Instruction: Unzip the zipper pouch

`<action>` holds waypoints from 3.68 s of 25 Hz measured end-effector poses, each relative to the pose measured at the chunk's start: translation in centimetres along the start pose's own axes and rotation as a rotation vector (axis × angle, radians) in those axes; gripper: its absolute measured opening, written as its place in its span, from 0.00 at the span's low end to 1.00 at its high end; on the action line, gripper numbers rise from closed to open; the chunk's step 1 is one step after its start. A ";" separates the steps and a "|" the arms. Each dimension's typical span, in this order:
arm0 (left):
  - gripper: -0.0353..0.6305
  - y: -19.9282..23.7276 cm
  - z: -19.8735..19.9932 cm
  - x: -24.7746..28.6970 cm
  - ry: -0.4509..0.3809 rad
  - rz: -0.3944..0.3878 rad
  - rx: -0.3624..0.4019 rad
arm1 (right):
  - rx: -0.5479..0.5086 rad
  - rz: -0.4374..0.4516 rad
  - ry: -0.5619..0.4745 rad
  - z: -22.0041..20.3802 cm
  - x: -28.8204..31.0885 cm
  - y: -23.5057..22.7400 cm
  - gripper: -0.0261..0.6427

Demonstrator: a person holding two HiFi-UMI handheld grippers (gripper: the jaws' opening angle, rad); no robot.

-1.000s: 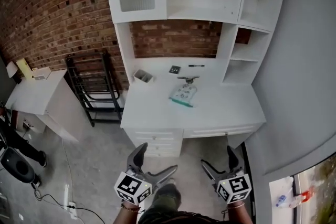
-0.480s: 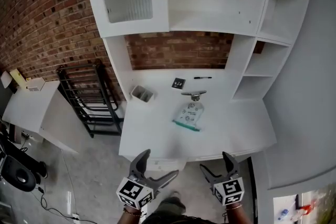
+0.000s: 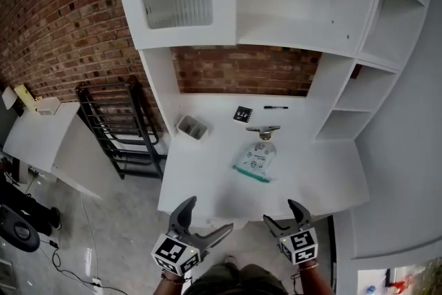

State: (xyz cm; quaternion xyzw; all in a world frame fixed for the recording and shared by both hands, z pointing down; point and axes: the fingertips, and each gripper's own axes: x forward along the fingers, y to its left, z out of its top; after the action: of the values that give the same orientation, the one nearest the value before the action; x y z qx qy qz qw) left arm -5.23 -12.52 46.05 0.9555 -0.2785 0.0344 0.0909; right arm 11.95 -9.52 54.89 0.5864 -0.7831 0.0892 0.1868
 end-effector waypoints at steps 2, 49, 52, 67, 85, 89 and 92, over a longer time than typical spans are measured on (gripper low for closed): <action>0.85 0.0 -0.6 -0.4 0.007 0.008 -0.017 | -0.040 0.016 0.014 -0.5 0.2 0.1 0.58; 0.83 8.4 -0.7 6.1 -0.021 0.323 -0.111 | -0.381 0.551 0.495 -10.6 22.8 -5.7 0.29; 0.83 8.4 -0.9 6.3 -0.015 0.318 -0.114 | -0.394 0.575 0.503 -10.7 22.7 -5.3 0.19; 0.82 6.4 -2.4 7.5 0.023 0.218 -0.114 | -0.237 0.705 0.333 -0.6 18.1 -7.5 0.11; 0.81 2.9 -2.9 8.9 0.012 -0.041 -0.115 | -0.294 1.040 0.125 7.4 5.6 -3.9 0.11; 0.81 2.2 -1.3 9.2 -0.025 -0.147 -0.123 | -0.334 1.111 0.041 10.9 3.0 -2.8 0.11; 0.81 1.5 -0.5 9.6 -0.018 -0.234 -0.053 | -0.389 1.163 0.017 12.5 1.4 -1.8 0.11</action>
State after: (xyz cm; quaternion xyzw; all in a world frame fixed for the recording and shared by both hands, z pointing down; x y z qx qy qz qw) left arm 2.04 -18.66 47.90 0.9790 -0.1668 0.0078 0.1169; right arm 10.92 -15.79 43.84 0.0172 -0.9753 0.0367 0.2173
